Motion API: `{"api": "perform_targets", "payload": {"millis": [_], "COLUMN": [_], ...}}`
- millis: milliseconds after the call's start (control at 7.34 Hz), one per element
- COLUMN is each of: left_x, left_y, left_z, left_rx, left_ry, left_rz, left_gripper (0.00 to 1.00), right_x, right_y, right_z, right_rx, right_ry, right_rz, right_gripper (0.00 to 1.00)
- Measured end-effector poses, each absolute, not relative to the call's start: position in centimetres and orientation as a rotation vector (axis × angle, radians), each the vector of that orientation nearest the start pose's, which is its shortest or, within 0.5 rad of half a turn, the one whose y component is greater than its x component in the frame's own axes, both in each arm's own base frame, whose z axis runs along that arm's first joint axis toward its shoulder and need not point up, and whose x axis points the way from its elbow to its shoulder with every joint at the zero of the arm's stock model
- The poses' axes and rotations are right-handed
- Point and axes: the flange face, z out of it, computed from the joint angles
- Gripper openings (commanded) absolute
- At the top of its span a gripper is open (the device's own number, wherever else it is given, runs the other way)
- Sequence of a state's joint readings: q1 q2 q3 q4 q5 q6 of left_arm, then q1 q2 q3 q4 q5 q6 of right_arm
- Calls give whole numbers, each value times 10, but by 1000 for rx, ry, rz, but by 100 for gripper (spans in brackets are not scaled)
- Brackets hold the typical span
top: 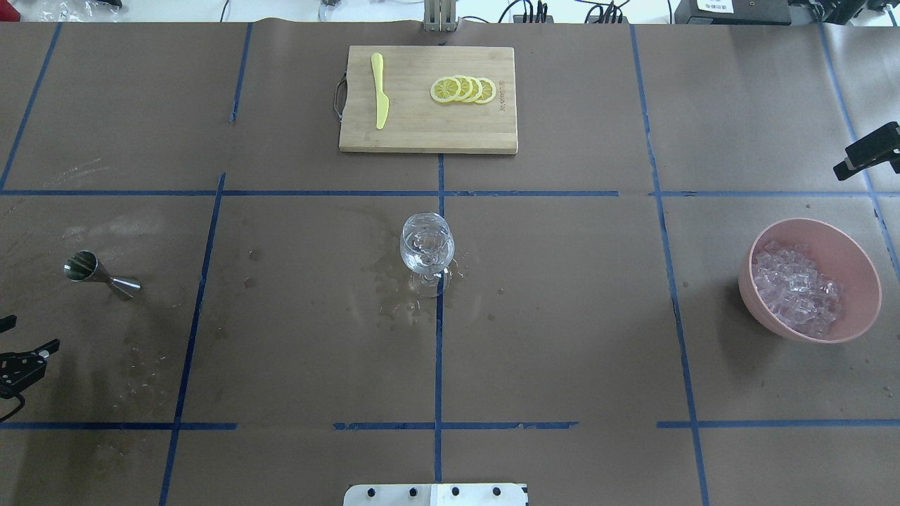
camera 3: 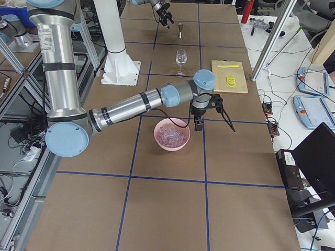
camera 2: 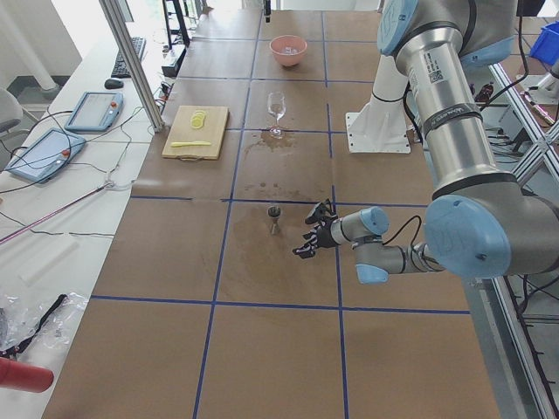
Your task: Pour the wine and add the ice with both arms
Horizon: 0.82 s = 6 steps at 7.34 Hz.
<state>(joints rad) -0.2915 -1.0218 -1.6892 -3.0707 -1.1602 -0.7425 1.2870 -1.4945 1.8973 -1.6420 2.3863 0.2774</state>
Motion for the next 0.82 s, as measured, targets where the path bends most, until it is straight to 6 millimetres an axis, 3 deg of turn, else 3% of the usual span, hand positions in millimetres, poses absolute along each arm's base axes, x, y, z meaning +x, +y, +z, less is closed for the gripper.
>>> {"api": "perform_targets", "payload": {"millis": [136, 409, 817], "left_x": [175, 122, 60], "left_y": [-250, -269, -339], "left_z": [655, 668, 653], "left_rx": [856, 820, 634], "left_ry": [650, 610, 772], "left_rz": [335, 416, 351], "left_gripper": [94, 95, 100], "right_x": [-92, -112, -150], "right_y": [-491, -460, -417], "right_z": [459, 461, 502], "right_rx": [65, 57, 124], "right_ry": [-867, -876, -891], "right_rz": [-137, -116, -28], "right_gripper": [100, 100, 100]}}
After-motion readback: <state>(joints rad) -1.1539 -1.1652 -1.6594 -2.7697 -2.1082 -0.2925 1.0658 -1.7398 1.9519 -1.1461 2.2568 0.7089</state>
